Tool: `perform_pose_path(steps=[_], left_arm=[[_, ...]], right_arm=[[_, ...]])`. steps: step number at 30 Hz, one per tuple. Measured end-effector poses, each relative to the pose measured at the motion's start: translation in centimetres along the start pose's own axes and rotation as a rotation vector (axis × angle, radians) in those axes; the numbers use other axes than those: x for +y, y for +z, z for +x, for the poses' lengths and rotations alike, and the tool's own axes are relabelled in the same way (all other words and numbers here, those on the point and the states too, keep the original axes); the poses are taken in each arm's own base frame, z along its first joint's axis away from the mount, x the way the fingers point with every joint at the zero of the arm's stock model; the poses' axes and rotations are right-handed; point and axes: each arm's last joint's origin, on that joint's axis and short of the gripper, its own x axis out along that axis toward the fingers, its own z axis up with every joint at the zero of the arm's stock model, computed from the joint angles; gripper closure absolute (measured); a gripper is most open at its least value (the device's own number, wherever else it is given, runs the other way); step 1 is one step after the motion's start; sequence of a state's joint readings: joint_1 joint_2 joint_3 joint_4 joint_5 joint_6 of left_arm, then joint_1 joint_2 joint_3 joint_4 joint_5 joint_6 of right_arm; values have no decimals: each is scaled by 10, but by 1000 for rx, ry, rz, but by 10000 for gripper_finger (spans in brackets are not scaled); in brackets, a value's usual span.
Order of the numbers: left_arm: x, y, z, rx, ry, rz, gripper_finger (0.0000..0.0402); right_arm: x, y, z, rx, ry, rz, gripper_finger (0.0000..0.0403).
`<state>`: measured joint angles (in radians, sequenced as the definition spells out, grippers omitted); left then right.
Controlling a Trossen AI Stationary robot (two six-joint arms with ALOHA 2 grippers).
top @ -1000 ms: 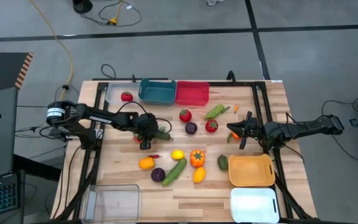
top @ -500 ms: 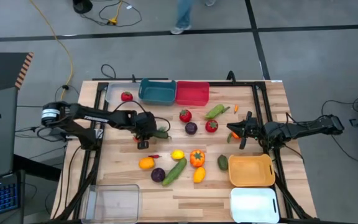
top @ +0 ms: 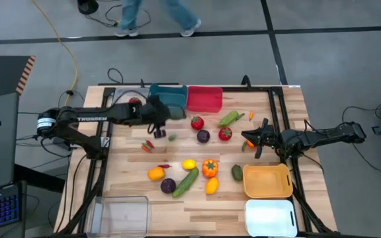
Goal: Sort produce into baskets
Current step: Put the green chili pepper into the blue bin, then put the orange tomato into the top transparent bin
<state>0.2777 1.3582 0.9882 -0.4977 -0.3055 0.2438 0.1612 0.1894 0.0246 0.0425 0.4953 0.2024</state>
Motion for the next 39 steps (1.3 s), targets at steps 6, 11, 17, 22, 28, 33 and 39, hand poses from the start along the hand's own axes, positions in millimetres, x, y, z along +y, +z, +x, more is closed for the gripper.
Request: perform_pose_path(steps=[6, 11, 17, 22, 28, 33, 39], left_arm=[[43, 3, 1, -1, 187, -44, 315], [73, -6, 8, 10, 218, -71, 315], [92, -19, 26, 64, 186, -76, 315], [93, -27, 48, 148, 177, -4, 304], [90, -34, 72, 251, 213, 23, 263], [88, -39, 83, 307, 236, 35, 221], [88, -38, 85, 306, 245, 34, 195]], right_arm=[[0, 0, 0, 0, 0, 0, 336], [0, 0, 0, -1, 0, 0, 336], [0, 0, 0, -1, 0, 1, 336], [0, 0, 0, -2, 1, 1, 336], [0, 0, 0, -2, 1, 1, 336], [1, 0, 0, 2, 22, 23, 331], [6, 4, 0, -18, 177, 57, 326]])
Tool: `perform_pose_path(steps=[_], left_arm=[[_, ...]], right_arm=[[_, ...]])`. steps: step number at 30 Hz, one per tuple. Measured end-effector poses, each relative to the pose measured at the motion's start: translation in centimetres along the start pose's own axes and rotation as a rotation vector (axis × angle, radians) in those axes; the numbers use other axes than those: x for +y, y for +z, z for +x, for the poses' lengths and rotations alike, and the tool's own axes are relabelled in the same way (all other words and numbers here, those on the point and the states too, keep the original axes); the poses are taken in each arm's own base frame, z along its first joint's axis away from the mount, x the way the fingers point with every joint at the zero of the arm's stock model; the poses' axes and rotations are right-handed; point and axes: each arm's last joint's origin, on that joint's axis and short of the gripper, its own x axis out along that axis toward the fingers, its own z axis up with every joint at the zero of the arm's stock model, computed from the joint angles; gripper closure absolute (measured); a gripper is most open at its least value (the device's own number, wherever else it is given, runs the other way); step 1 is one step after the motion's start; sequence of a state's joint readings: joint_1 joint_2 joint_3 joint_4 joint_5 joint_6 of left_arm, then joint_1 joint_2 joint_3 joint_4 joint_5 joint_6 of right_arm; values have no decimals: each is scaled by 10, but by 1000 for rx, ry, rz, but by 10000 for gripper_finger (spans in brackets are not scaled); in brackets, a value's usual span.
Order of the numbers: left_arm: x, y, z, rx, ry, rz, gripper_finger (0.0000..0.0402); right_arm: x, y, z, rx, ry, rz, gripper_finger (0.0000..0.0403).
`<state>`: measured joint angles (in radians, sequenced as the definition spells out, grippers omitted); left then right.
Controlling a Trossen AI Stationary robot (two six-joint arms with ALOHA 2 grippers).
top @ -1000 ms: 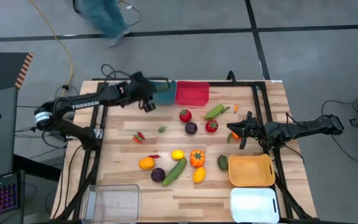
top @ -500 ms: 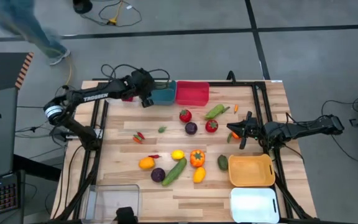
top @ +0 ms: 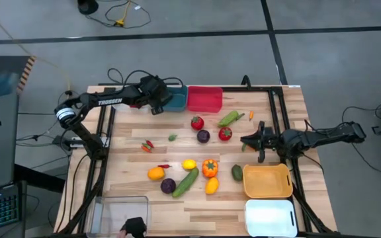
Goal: Sort produce into baskets
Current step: Put the orange tomato into the top transparent bin
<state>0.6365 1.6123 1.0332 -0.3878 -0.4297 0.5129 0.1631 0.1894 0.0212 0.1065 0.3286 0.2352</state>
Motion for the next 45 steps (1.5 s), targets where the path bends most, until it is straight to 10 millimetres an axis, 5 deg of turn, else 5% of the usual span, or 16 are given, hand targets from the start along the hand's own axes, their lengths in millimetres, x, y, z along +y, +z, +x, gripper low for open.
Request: perform_pose_path(steps=[18, 34, 41, 45], left_arm=[[1, 24, -22, -101, 20, 63, 193], [7, 35, -32, -165, -42, 5, 193], [6, 35, -32, -167, -45, 0, 193], [6, 35, -32, -167, -45, 0, 193]], right_arm=[[0, 4, 0, -34, -9, 14, 319], [0, 11, -1, -111, -59, 39, 93], [1, 16, -1, -141, -52, 41, 60], [4, 36, -5, -186, -51, -43, 65]])
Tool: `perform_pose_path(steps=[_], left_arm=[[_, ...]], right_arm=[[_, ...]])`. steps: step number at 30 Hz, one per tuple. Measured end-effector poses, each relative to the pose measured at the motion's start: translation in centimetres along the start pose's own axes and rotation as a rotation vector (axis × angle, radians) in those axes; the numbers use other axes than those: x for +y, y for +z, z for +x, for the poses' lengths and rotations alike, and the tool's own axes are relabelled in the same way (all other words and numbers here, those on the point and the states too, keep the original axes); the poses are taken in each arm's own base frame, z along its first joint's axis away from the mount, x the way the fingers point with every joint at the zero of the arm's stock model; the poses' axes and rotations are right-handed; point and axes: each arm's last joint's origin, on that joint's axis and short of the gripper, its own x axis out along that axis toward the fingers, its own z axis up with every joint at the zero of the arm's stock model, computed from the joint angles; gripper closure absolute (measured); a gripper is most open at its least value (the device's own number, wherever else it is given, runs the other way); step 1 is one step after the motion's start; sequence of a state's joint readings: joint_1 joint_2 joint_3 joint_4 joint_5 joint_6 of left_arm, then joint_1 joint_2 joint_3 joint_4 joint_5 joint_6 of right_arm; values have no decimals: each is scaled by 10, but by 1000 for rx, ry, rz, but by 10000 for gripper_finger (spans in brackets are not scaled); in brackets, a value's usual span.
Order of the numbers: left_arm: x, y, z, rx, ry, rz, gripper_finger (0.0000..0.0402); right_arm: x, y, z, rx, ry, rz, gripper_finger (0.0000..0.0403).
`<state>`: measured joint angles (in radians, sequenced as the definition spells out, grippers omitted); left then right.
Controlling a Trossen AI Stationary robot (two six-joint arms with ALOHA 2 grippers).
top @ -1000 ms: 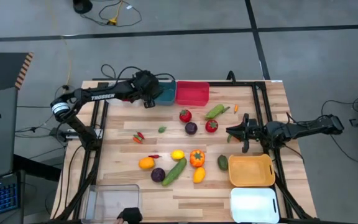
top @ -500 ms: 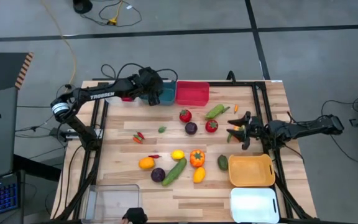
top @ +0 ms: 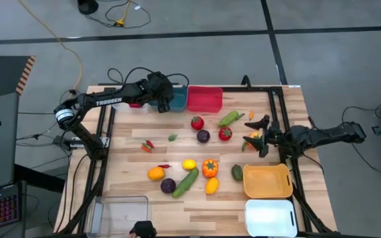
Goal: Sort produce into baskets
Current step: Put the orange tomato into the top transparent bin
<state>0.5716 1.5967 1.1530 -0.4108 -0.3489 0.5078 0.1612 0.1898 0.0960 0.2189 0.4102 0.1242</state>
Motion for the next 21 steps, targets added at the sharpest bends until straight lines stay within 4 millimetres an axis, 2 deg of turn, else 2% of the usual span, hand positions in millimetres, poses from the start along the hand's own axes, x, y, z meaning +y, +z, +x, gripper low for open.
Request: perform_pose_path(steps=[4, 10, 17, 21], left_arm=[[0, 0, 0, 1, 0, 0, 193], [0, 0, 0, 1, 0, 0, 193], [0, 0, 0, 2, 0, 0, 193], [0, 0, 0, 2, 0, -2, 193]], right_arm=[[3, 31, -2, -35, -7, -91, 69], [4, 72, -5, 133, -94, -126, 70], [8, 97, 1, 404, -233, -92, 70], [12, 101, 9, 510, -299, -55, 70]])
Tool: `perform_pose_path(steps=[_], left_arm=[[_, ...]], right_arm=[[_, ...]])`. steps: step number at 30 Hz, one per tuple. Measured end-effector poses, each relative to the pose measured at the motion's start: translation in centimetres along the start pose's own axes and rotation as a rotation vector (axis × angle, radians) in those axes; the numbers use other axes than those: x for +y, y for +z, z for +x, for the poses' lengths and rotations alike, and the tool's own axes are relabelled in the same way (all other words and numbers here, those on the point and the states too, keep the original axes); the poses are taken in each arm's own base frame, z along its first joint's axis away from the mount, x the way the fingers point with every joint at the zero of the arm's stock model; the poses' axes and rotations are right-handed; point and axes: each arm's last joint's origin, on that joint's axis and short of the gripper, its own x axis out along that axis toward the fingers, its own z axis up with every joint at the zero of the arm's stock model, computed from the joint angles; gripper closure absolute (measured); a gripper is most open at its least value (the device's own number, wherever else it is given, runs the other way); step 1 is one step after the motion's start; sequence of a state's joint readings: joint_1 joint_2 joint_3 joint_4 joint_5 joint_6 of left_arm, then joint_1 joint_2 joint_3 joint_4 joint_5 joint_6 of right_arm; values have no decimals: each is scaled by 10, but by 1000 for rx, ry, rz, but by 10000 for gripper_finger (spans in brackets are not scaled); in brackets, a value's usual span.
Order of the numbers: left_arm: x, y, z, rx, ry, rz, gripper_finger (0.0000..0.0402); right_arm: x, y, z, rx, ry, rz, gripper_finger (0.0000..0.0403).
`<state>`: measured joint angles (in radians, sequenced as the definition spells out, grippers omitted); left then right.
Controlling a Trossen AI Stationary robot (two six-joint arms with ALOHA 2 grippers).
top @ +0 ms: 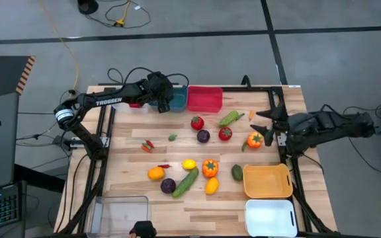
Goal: Sort produce into baskets
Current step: Put the orange tomato into the top transparent bin
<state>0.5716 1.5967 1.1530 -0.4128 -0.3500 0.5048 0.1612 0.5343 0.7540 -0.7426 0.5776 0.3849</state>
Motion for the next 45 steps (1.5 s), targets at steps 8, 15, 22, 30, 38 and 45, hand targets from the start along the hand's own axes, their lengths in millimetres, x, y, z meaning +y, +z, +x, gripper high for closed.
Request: perform_pose_path(steps=[8, 15, 22, 30, 38, 45], left_arm=[[0, 0, 0, 0, 0, -4, 193], [0, 0, 0, 1, 0, -4, 193], [0, 0, 0, 1, 0, -4, 193], [0, 0, 0, 1, -1, -4, 193], [0, 0, 0, 1, -1, -4, 193], [0, 0, 0, -2, -5, -4, 193]], right_arm=[[12, 1, 15, 132, -73, 328, 71], [19, -8, 29, 283, -109, 416, 71], [12, -17, 42, 418, -253, 580, 71], [-6, -25, 52, 598, -433, 852, 71], [-17, -27, 65, 699, -508, 973, 71], [-18, -33, 79, 800, -594, 965, 71]])
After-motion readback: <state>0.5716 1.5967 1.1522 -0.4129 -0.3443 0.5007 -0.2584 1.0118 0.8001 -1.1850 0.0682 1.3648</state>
